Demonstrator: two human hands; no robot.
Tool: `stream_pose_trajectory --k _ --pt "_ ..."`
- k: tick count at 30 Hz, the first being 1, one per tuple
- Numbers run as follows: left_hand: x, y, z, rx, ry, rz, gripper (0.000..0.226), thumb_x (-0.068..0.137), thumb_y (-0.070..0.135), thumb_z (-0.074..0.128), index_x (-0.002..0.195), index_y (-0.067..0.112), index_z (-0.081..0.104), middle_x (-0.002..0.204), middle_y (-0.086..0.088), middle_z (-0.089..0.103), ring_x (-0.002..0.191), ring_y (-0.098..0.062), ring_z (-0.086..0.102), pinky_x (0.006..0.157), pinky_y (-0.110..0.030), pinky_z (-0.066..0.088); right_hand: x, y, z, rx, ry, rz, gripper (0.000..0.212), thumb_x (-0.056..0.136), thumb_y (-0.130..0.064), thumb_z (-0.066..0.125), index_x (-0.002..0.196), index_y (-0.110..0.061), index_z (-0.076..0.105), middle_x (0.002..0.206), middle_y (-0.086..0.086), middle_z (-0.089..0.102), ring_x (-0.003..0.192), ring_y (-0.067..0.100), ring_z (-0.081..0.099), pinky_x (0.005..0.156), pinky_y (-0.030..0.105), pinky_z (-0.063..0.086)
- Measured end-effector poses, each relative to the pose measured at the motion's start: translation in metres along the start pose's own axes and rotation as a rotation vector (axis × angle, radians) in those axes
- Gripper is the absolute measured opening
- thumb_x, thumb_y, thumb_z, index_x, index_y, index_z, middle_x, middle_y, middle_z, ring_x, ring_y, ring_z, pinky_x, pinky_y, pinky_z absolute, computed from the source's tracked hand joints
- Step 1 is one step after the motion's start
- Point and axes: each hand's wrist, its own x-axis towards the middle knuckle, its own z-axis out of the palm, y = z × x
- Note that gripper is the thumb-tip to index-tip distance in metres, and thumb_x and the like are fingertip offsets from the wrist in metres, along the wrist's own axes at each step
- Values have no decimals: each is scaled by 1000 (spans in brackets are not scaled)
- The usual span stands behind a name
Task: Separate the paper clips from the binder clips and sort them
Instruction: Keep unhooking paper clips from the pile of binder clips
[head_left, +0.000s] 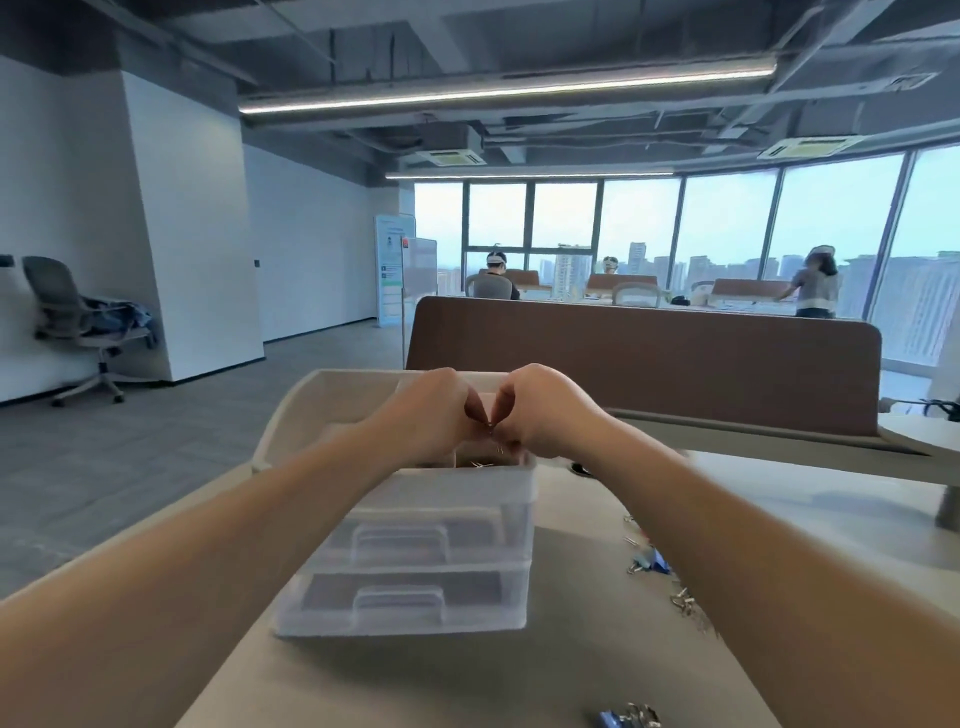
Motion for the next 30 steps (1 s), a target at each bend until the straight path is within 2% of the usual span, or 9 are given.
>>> stream_pose_trajectory --k 4,6,8,11,14,17,20,21,30 --pt "1 1 3 60 -13 19 24 87 40 66 93 21 80 80 -2 72 63 -13 51 58 -17 36 0 7 1 -102 23 -33 12 81 -10 66 84 -10 78 88 13 74 74 28 65 75 34 57" --pt "1 -2 4 62 -11 22 17 87 33 67 91 23 80 78 1 70 62 -11 52 57 -18 36 -1 10 1 -101 19 -41 13 82 -10 65 85 -9 78 90 15 74 74 30 65 77 36 57" --pt "2 -4 6 71 -8 22 16 87 21 65 93 22 80 82 2 72 70 -12 56 59 -16 37 -2 11 1 -108 42 -60 13 83 -10 66 85 -10 79 90 14 74 87 31 68 79 38 58" --pt "3 -7 7 94 9 34 22 89 16 60 100 20 79 93 1 74 76 -11 56 69 -20 40 -7 8 0 -118 40 -80 15 86 -11 66 91 -15 80 87 4 75 88 25 69 82 35 57" --pt "0 -4 2 62 42 33 20 90 20 62 102 18 77 96 1 73 80 -10 58 74 -23 43 -11 11 -4 -12 76 -57 15 86 -7 66 85 -18 77 77 -3 73 82 20 70 81 34 58" --pt "-5 11 7 -15 74 65 15 89 22 64 96 17 77 93 3 72 83 -12 62 80 -29 51 -25 27 -8 81 112 -24 14 85 -5 66 84 -16 75 74 0 73 74 18 72 78 38 60" --pt "-13 21 7 -26 125 98 12 90 21 64 88 15 74 85 4 68 70 -6 57 61 -7 40 -35 33 -11 123 111 -25 8 86 -8 68 84 -14 73 73 4 73 65 15 71 73 39 61" --pt "-14 30 11 -39 134 119 11 90 21 64 87 16 73 82 6 65 69 -5 55 59 -6 38 -42 40 -14 118 107 -8 7 86 -9 68 84 -14 72 73 4 73 63 15 71 72 39 61" --pt "-26 112 90 -106 -83 279 17 93 30 60 94 19 73 90 4 68 81 -13 61 76 -33 53 -121 135 -16 -59 -15 202 9 87 -17 68 79 -19 70 70 -6 69 65 11 68 70 28 59"
